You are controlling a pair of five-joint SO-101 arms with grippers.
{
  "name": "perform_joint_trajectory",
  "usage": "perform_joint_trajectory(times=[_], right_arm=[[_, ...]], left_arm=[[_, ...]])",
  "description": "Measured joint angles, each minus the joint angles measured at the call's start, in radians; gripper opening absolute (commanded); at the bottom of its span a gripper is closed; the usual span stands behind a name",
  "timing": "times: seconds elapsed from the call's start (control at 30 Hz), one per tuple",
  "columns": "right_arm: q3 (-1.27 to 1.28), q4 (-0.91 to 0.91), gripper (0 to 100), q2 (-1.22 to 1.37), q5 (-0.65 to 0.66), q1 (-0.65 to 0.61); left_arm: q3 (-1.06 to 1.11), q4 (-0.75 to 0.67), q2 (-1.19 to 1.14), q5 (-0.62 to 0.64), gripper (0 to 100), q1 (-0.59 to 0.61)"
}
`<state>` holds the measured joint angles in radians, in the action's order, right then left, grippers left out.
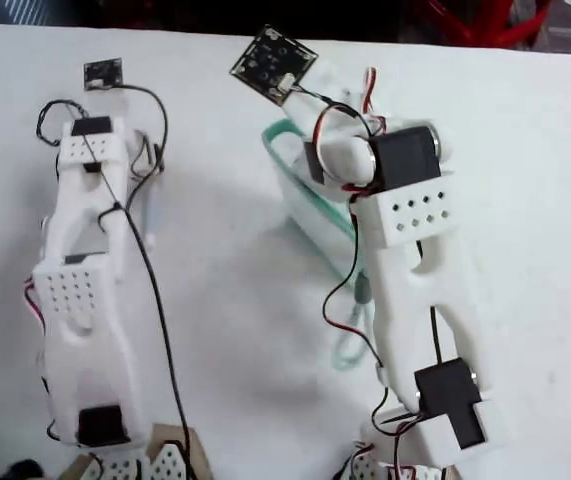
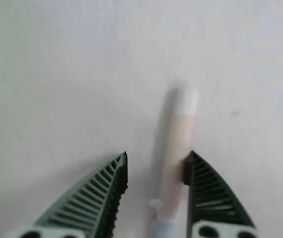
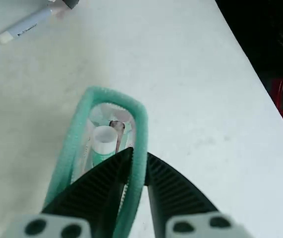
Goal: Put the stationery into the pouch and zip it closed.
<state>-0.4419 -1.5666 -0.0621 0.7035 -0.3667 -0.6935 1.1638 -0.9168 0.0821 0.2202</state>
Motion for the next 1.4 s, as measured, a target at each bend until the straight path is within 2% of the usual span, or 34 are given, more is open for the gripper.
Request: perform_joint_trajectory(times=[0.1, 0.2, 0.37, 0.53, 0.73, 0.9, 1.07, 1.23, 1.4], right_arm=[[0.0, 0.0, 1.9, 0.0, 0.0, 0.0], [0.0, 0.0, 1.9, 0.0, 0.0, 0.0], [0.0, 0.0, 1.9, 0.0, 0.0, 0.0], [0.0, 0.0, 1.9, 0.0, 0.0, -0.002], [0.0, 0.012, 1.9, 0.0, 0.0, 0.0], [0.0, -0.002, 1.9, 0.0, -0.002, -0.037], [-0.051, -0.08, 1.9, 0.0, -0.071, -0.086], [-0.115, -0.135, 1.9, 0.0, -0.132, -0.081], [-0.121, -0.143, 1.9, 0.0, -0.178, -0.084]], left_arm=[[-0.157, 0.068, -0.101, -0.051, 9, -0.029], [-0.299, 0.123, -0.193, -0.078, 2, -0.046], [-0.568, 0.262, -0.287, -0.1, 2, -0.054], [-0.896, 0.427, -0.284, -0.101, 2, -0.061], [-0.934, 0.554, -0.072, -0.101, 2, -0.089], [-0.936, 0.605, 0.173, -0.084, 2, -0.13], [-0.936, 0.621, 0.407, -0.035, 2, -0.135], [-0.937, 0.621, 0.638, -0.029, 2, -0.137], [-0.954, 0.621, 0.855, -0.029, 2, -0.216]])
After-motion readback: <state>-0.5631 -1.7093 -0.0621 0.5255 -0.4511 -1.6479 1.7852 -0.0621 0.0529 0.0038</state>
